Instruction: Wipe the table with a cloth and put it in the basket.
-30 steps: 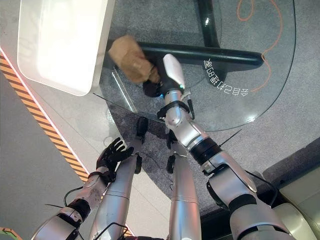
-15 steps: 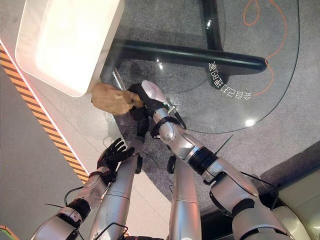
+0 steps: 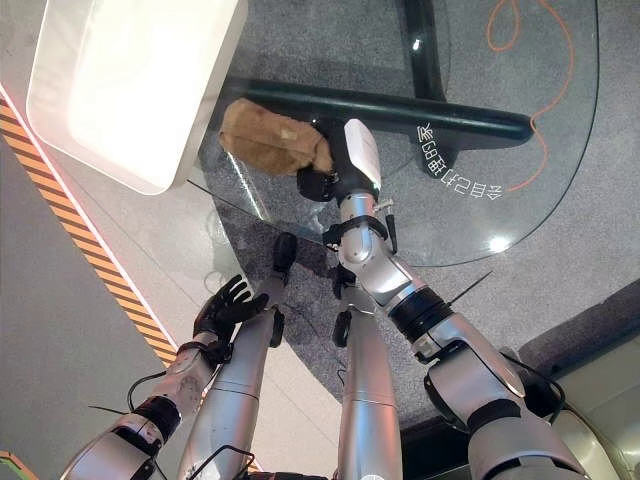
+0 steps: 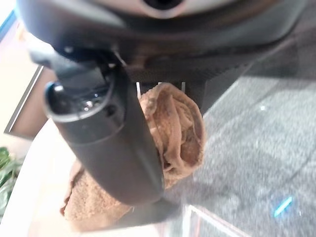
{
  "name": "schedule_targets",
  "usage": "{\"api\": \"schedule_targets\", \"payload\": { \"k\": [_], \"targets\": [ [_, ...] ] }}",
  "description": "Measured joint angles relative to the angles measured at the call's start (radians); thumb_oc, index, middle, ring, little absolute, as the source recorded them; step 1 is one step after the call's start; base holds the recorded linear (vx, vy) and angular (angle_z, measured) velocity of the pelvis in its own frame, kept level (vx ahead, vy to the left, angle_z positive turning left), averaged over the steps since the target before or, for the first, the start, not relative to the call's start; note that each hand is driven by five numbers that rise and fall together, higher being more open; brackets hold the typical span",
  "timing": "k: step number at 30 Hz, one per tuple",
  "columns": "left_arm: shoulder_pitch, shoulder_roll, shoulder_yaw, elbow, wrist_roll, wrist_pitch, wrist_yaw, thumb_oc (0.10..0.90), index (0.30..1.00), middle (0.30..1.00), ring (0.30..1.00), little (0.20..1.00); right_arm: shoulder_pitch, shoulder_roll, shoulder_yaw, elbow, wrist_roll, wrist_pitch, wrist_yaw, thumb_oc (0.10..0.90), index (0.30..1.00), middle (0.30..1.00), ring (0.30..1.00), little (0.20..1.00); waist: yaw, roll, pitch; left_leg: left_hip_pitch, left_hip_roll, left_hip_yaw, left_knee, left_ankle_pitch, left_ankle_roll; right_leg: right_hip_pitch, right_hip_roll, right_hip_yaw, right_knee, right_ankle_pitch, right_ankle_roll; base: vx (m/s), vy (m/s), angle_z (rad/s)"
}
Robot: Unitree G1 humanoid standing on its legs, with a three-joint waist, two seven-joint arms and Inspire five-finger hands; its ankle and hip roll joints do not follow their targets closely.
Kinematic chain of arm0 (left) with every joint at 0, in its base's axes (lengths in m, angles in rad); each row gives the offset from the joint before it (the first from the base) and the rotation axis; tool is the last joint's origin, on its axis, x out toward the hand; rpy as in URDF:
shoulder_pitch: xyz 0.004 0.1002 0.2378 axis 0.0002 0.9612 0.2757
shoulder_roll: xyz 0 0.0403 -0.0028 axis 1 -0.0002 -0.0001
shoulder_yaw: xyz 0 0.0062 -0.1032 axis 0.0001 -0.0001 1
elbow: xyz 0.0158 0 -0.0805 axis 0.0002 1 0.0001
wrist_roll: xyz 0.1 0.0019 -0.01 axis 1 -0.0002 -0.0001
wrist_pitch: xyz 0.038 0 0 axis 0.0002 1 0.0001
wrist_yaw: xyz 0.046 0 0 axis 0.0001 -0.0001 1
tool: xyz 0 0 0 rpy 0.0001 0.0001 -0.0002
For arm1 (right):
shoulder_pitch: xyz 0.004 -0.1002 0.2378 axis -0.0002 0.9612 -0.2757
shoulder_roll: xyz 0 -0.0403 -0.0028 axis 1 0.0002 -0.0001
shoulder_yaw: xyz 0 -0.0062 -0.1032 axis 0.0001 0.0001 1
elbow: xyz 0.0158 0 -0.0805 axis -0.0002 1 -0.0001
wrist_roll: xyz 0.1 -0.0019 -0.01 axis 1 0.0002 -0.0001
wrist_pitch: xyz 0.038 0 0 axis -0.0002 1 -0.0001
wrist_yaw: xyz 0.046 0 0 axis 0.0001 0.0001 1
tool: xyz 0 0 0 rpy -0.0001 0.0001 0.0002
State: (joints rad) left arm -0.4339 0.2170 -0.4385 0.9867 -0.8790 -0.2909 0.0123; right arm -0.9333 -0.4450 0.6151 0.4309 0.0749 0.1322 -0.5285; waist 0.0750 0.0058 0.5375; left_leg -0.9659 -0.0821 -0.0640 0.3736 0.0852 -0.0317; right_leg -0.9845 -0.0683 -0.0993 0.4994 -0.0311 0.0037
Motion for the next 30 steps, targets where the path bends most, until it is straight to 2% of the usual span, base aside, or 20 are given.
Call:
{"api": "schedule_targets", "payload": {
  "k": [3,8,15,17,22,25,30],
  "targets": [
    [0.0,0.002,-0.004,-0.001,0.0,0.0,0.0,0.8,0.9,0.9,0.9,0.9,-0.025,-0.001,-0.001,0.04,0.007,-0.002,-0.021,0.1,0.3,0.3,0.3,0.2,-0.002,0.0,0.0,0.0,0.001,0.001,0.012,-0.005,0.007,0.006,0.002,0.001,0.0,0.001,0.003,0.0,0.0,0.0],
    [0.0,0.01,-0.005,-0.001,0.0,-0.002,-0.005,0.8,0.9,0.9,0.9,0.9,-0.091,-0.012,-0.014,0.155,0.046,-0.043,-0.069,0.1,0.3,0.3,0.3,0.2,0.0,-0.003,0.0,-0.003,0.0,0.002,0.015,-0.008,0.011,0.007,0.002,0.003,-0.017,0.005,0.014,0.0,-0.004,-0.01],
    [0.004,0.048,-0.019,-0.005,-0.001,0.0,-0.005,0.8,0.9,0.9,0.9,0.9,-0.103,-0.052,-0.058,0.192,0.13,-0.101,-0.128,0.1,0.3,0.3,0.3,0.2,-0.001,-0.024,0.004,-0.017,0.002,0.005,0.015,-0.008,0.011,0.006,0.007,0.006,-0.045,0.019,0.022,0.0,0.002,-0.02],
    [0.014,0.058,-0.019,-0.008,-0.002,-0.002,-0.007,0.8,0.9,0.9,0.9,0.9,-0.089,-0.053,-0.12,0.213,0.216,-0.139,-0.165,0.1,0.3,0.3,0.3,0.2,0.002,-0.032,0.004,-0.017,0.003,0.018,0.015,-0.011,0.018,0.006,0.013,0.019,-0.051,0.025,0.023,0.0,0.022,-0.1],
    [0.037,0.069,-0.018,-0.016,-0.005,-0.006,-0.005,0.8,0.9,0.9,0.9,0.9,-0.046,-0.069,-0.289,0.271,0.353,-0.194,-0.252,0.1,0.3,0.3,0.3,0.2,-0.013,-0.033,0.004,-0.014,-0.003,0.047,0.015,-0.017,0.044,0.006,0.007,0.049,-0.055,0.032,0.036,0.0,0.028,-0.09],
    [0.046,0.073,-0.017,-0.016,-0.007,-0.009,-0.003,0.8,0.9,0.9,0.9,0.9,-0.022,-0.072,-0.327,0.287,0.4,-0.222,-0.293,0.1,0.3,0.3,0.3,0.2,-0.03,-0.033,0.004,-0.012,-0.003,0.063,0.015,-0.021,0.049,0.008,0.005,0.058,-0.064,0.039,0.046,0.0,0.014,-0.14],
    [0.052,0.083,-0.018,-0.043,-0.008,-0.006,-0.001,0.8,0.9,0.9,0.9,0.9,0.03,-0.078,-0.33,0.291,0.453,-0.26,-0.351,0.1,0.3,0.3,0.3,0.2,-0.039,-0.033,0.004,0.003,-0.002,0.077,0.009,-0.022,0.053,0.014,0.006,0.076,-0.067,0.04,0.047,0.0,0.009,-0.07]
  ]
}}
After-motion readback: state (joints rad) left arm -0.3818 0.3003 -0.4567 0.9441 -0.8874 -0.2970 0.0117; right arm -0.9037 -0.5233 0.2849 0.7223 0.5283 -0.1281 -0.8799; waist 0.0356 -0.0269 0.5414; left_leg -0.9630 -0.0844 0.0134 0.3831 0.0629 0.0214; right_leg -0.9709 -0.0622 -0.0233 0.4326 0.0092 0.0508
